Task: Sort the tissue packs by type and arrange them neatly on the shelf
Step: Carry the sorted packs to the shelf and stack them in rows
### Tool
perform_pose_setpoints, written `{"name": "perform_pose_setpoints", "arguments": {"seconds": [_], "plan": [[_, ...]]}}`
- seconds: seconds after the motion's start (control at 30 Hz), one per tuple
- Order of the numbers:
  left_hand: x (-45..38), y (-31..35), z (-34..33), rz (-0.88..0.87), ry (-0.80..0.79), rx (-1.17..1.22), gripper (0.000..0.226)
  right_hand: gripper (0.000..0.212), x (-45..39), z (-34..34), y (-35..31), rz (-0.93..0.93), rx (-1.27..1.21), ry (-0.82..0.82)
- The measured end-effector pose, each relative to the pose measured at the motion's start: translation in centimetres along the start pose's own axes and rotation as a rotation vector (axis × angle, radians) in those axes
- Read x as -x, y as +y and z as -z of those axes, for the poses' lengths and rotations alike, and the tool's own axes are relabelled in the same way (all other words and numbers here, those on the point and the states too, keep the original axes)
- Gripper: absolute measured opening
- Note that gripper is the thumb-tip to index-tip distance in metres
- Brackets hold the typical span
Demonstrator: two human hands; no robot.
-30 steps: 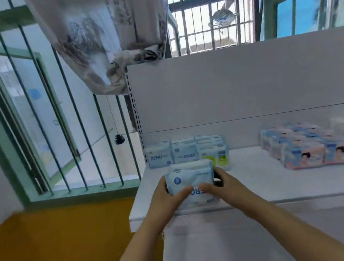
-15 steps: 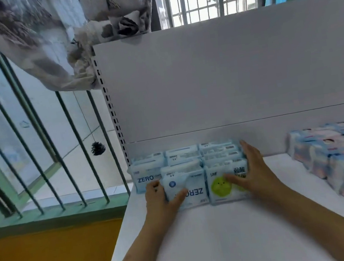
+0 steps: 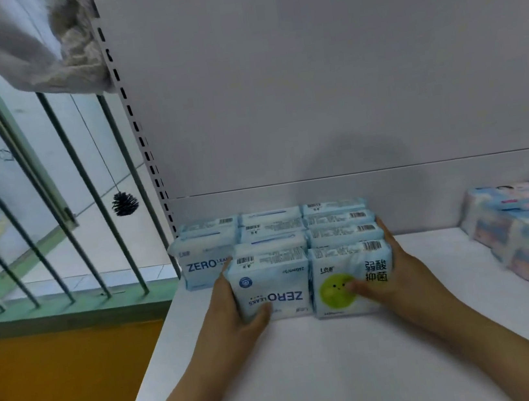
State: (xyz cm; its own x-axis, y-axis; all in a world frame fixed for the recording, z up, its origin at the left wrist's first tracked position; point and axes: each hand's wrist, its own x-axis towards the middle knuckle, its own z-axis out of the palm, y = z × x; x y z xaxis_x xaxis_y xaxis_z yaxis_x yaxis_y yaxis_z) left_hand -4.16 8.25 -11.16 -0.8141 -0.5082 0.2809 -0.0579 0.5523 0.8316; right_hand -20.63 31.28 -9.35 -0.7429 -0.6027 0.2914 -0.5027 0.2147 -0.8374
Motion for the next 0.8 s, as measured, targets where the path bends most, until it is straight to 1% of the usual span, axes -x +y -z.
{"name": "perform_pose_setpoints", "arguments": {"seconds": [0.07,0.1,0.13,0.3,0.33,0.37,0.4,0.43,0.5,0.57,0.67,0.8], "plan": [[0.1,0.0,-0.1,-0.006,0.01,-0.028,0.064,0.093,-0.2,0.0,-0.1,-0.001,0.025,0.021],[0.1,0.0,-0.1,-0.001,0.017,-0.044,0.06,0.091,-0.3,0.0,0.1,-0.003,0.028,0.042],[0.2,0.1,-0.1,0.006,0.016,-0.053,0.059,0.095,-0.4,-0.1,0.3,-0.004,0.044,0.069],[0.4,0.7,0.2,0.05,-0.045,-0.021,0.057,0.128,0.7,-0.4,-0.7,-0.085,0.159,0.181],[0.6,1.1,0.4,0.048,-0.053,0.007,0.062,0.132,1.0,-0.4,-1.2,-0.078,0.191,0.196],[0.9,1.6,0.7,0.043,-0.034,0.037,0.073,0.135,1.2,-0.2,-1.7,-0.068,0.235,0.194],[1.1,2.0,1.0,0.027,0.013,0.055,0.083,0.136,1.6,0.1,-2.4,-0.054,0.286,0.186],[1.4,2.7,1.5,-0.001,0.08,0.034,0.088,0.135,2.1,0.5,-3.0,-0.045,0.329,0.19],[1.7,4.5,2.4,-0.098,0.201,-0.026,0.079,0.128,3.6,1.3,-4.4,-0.027,0.352,0.243],[2.2,6.9,2.8,-0.187,0.221,-0.046,0.067,0.119,6.1,2.0,-5.9,-0.014,0.342,0.294],[3.6,9.9,1.6,-0.301,0.163,-0.07,0.06,0.102,10.9,2.8,-7.4,-0.031,0.414,0.332],[7.6,13.3,-2.9,-0.405,-0.035,-0.056,0.056,0.088,19.8,3.7,-7.9,-0.148,0.435,0.457]]}}
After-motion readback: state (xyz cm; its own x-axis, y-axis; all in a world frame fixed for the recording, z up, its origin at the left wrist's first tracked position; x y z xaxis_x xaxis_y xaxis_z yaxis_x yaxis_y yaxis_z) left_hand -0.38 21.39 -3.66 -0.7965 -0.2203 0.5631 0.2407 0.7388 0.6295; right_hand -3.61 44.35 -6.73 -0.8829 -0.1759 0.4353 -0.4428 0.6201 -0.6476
